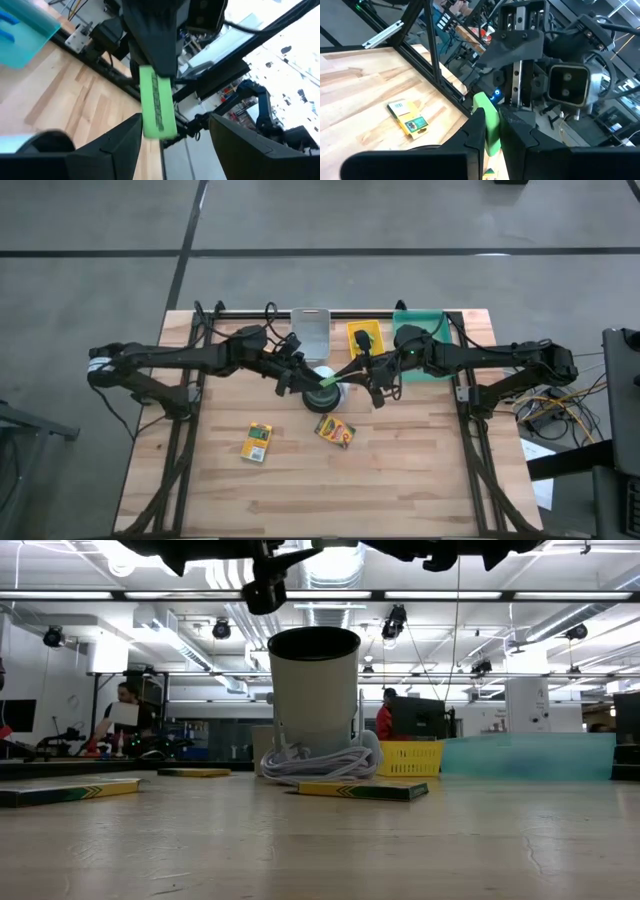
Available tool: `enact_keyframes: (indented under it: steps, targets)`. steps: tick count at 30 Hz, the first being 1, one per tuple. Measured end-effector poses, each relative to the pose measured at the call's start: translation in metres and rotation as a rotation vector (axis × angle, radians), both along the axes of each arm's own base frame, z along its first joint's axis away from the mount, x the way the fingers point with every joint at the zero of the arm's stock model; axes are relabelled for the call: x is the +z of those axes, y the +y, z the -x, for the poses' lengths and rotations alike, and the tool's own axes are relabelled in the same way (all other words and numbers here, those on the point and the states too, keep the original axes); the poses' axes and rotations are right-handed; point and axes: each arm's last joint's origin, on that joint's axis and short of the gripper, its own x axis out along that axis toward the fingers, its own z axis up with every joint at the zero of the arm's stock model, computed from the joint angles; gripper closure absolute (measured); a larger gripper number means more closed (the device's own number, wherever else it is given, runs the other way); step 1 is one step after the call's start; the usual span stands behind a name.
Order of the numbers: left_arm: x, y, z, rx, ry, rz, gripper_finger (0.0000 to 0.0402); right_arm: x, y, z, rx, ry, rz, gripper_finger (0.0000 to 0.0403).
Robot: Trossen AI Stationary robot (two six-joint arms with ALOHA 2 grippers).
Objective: Pick & Place School Supplies
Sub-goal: Put the green eraser into the yellow bin
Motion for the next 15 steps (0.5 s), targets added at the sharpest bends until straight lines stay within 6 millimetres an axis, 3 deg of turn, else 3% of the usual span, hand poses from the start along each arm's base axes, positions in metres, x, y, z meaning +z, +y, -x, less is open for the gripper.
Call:
enact_keyframes:
  steps: [9, 15]
  targets:
    - [-0.001, -0.003, 0.023, -0.019, 0.131, -0.093, 0.0168, 0.005, 0.0, 0.005, -0.021, -0.01, -0.005, 0.0364]
    - [0.01, -0.005, 0.036, -0.018, 0.082, -0.155, 0.0168, 0.004, -0.003, 0.012, -0.172, 0.065, 0.006, 0.0364]
